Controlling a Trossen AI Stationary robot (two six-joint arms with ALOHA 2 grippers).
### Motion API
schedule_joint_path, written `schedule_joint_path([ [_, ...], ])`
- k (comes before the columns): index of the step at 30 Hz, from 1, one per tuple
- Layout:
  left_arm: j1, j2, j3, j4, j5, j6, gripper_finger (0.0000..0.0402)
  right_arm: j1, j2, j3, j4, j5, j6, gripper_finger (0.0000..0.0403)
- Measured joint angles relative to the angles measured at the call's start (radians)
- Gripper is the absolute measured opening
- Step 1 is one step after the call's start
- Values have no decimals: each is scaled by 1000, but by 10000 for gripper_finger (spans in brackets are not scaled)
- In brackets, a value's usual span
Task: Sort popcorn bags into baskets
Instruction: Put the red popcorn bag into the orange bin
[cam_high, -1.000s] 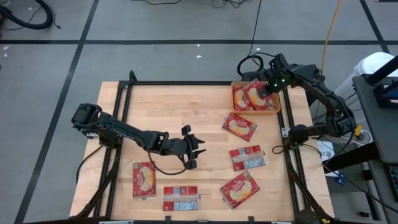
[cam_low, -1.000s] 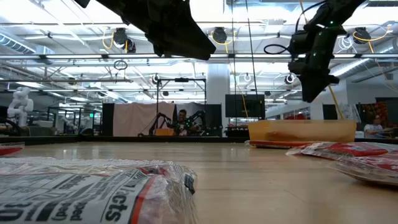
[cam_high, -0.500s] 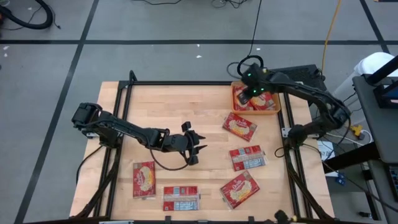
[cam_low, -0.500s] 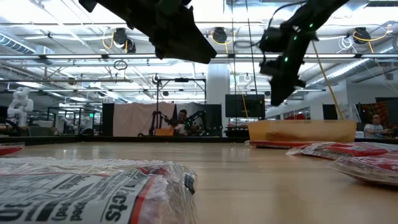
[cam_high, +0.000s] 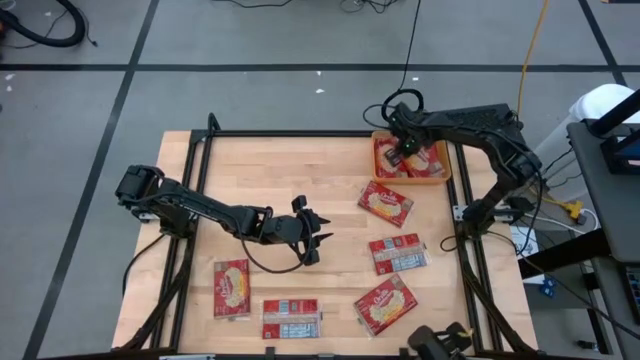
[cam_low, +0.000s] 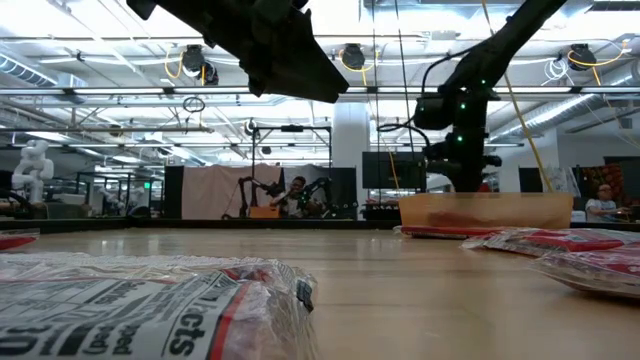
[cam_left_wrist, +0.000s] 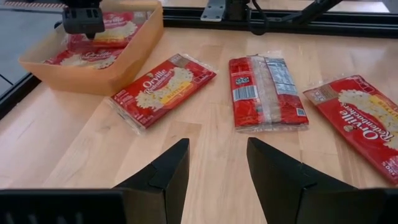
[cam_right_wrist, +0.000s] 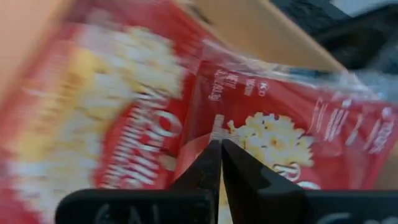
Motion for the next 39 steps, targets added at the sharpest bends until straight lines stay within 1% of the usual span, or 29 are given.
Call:
schedule_joint_path([
  [2,0,0,0,0,0,5,166,-23,0,0,-22,32,0,5],
  [6,0,0,0,-1,0,6,166,-59,0,0,-75,55,12,4],
  [8,0,0,0,-1,0,6,166,-68,0,0,-100,96,23,4],
  [10,0,0,0,-1,0,6,166,-71,-2,0,-105,108,24,4],
  [13,0,0,0,-2,0,6,166,-56,-31,0,-84,103,22,4],
  [16,0,0,0,-7,0,6,166,-13,-88,0,-29,12,15,4],
  [18,0,0,0,-21,0,7,166,38,-142,0,0,-73,21,4],
  [19,0,0,0,-33,-1,7,166,69,-170,-3,18,-95,26,4],
  [21,-2,0,0,-56,-1,7,166,147,-230,-32,71,-120,30,4],
  [24,-10,0,0,-105,-2,-5,166,288,-324,-107,181,-129,41,4],
  [27,-31,0,0,-209,-3,-56,166,433,-411,-210,312,-127,50,4],
  [30,-52,0,0,-442,-11,-206,166,578,-476,-333,479,-116,24,4],
  [34,-102,1,-4,-744,-22,-417,166,725,-509,-489,680,-43,25,4],
  [36,-143,1,-20,-824,-11,-504,166,782,-507,-546,767,-37,25,4],
  [39,-208,-8,-38,-877,17,-611,166,847,-487,-605,882,-39,35,4],
])
